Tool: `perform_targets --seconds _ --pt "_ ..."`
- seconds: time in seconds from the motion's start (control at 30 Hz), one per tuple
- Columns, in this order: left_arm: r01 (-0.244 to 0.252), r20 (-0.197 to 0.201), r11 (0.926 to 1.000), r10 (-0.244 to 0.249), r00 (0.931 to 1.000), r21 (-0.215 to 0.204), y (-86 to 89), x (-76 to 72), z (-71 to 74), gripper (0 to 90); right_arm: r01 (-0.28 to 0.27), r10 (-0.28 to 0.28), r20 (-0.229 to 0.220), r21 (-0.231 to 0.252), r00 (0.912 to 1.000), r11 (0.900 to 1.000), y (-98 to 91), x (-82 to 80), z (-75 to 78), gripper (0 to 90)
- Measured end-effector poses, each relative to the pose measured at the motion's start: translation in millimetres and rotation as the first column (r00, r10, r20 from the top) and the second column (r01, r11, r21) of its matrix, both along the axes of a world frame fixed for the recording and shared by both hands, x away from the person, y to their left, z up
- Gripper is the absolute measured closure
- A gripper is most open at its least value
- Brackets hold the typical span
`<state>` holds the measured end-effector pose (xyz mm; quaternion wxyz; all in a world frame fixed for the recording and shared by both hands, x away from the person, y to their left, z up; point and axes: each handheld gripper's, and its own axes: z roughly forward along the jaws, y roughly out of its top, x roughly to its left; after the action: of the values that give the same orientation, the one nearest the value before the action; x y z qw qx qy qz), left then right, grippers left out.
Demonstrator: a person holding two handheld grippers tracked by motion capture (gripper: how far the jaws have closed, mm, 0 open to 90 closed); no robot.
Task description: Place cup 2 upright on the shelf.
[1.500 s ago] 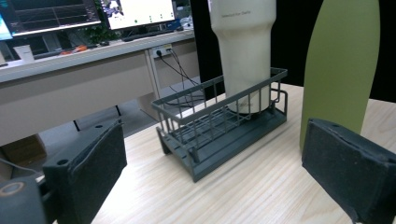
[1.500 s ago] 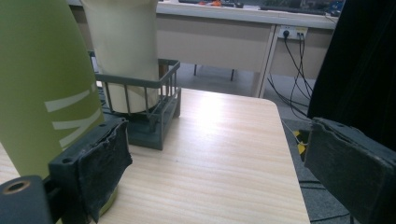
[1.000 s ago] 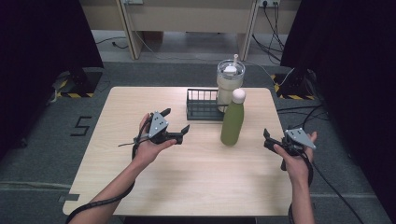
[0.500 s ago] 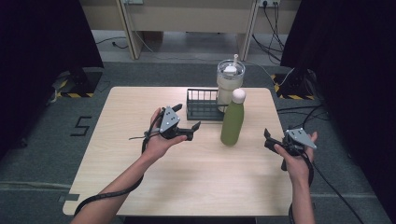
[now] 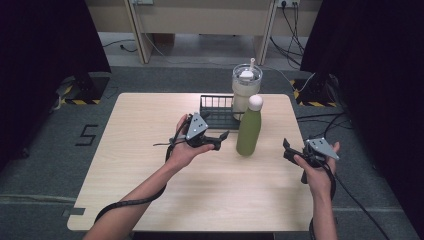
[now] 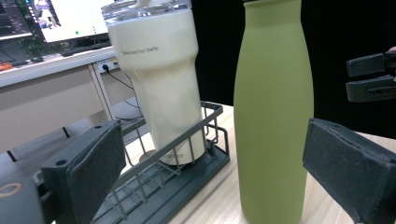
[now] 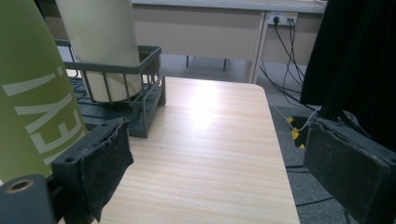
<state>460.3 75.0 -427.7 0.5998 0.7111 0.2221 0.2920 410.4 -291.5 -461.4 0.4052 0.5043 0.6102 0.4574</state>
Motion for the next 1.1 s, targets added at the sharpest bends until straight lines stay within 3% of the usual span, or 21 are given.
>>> perform_targets --seconds 1.1 --pt "0.074 -0.024 0.9972 -0.074 0.9970 0.003 -53.1 10.5 -6.3 5.8 -0.005 0.005 -0.024 0.004 0.9997 1.0000 2.6 1.6 -5.5 8.3"
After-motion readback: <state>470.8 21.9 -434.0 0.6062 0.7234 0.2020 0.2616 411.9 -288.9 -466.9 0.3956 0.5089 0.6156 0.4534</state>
